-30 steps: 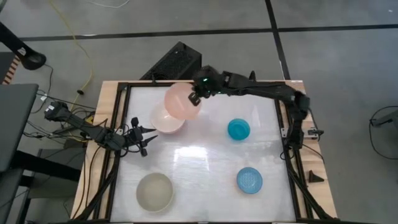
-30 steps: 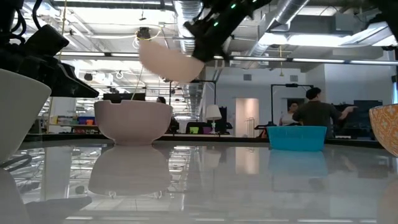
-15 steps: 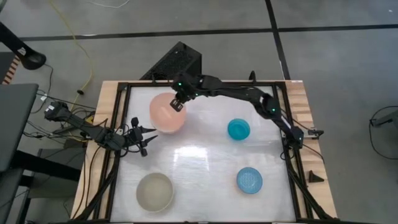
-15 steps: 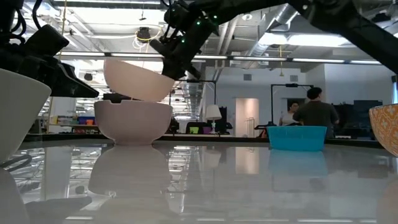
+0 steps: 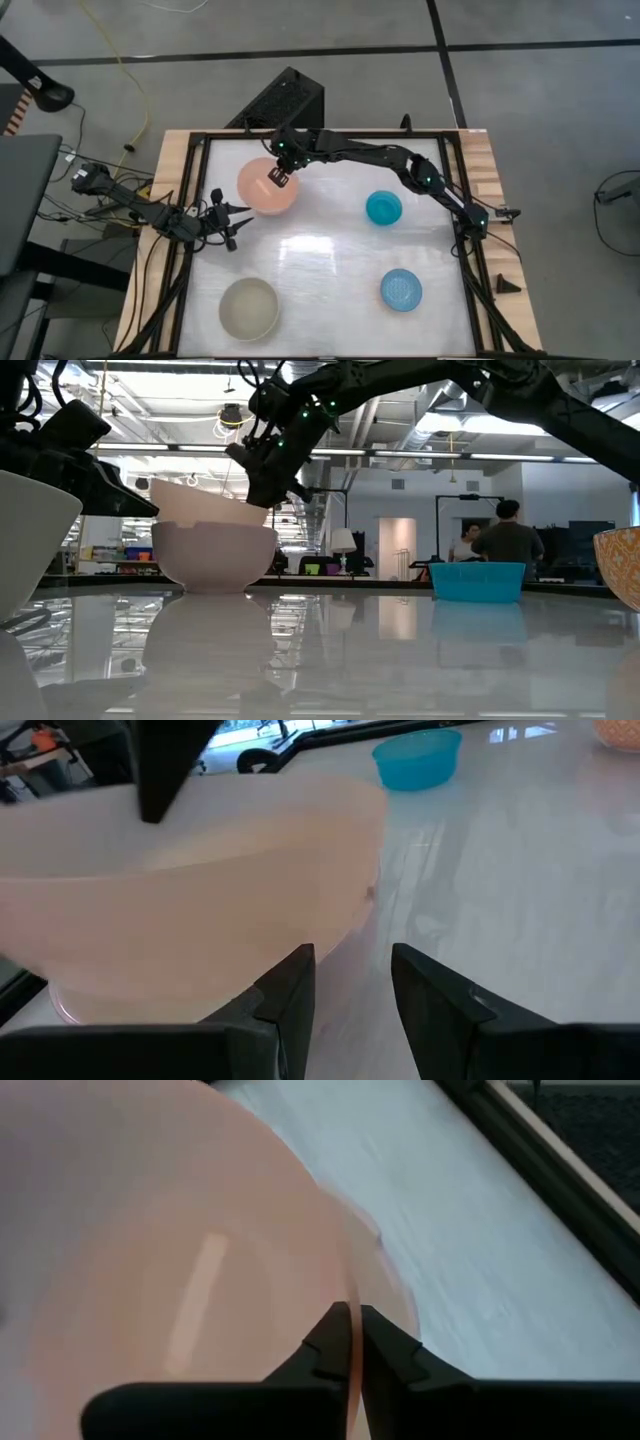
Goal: Nest bowls inside each other
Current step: Stack the light orange bowl into the white bowl
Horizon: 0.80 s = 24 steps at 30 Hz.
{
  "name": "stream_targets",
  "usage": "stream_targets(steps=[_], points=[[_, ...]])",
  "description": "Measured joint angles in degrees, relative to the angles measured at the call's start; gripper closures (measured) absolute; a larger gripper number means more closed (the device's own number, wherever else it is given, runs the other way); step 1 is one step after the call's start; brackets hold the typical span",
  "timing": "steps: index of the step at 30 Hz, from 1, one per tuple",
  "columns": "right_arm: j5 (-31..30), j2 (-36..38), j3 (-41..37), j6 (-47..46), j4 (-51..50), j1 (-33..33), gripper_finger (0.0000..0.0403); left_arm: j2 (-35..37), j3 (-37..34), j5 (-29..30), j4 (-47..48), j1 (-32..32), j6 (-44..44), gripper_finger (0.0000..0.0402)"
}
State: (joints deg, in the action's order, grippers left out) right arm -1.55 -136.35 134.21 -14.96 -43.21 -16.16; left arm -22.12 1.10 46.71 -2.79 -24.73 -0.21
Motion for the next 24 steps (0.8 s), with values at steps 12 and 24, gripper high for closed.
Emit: stream_targets(steps=[12, 24], points=[[-0.02, 0.07, 0.02, -1.24, -0.11, -0.10, 0.0332, 0.00, 0.00, -0.28, 0.04, 0.00, 0.00, 0.0276], [-0.06, 0.15, 0.02, -0.55, 0.04, -0.89, 0.0206, -0.01, 0.00, -0.26, 0.04, 0.00, 0.00, 0.0276]])
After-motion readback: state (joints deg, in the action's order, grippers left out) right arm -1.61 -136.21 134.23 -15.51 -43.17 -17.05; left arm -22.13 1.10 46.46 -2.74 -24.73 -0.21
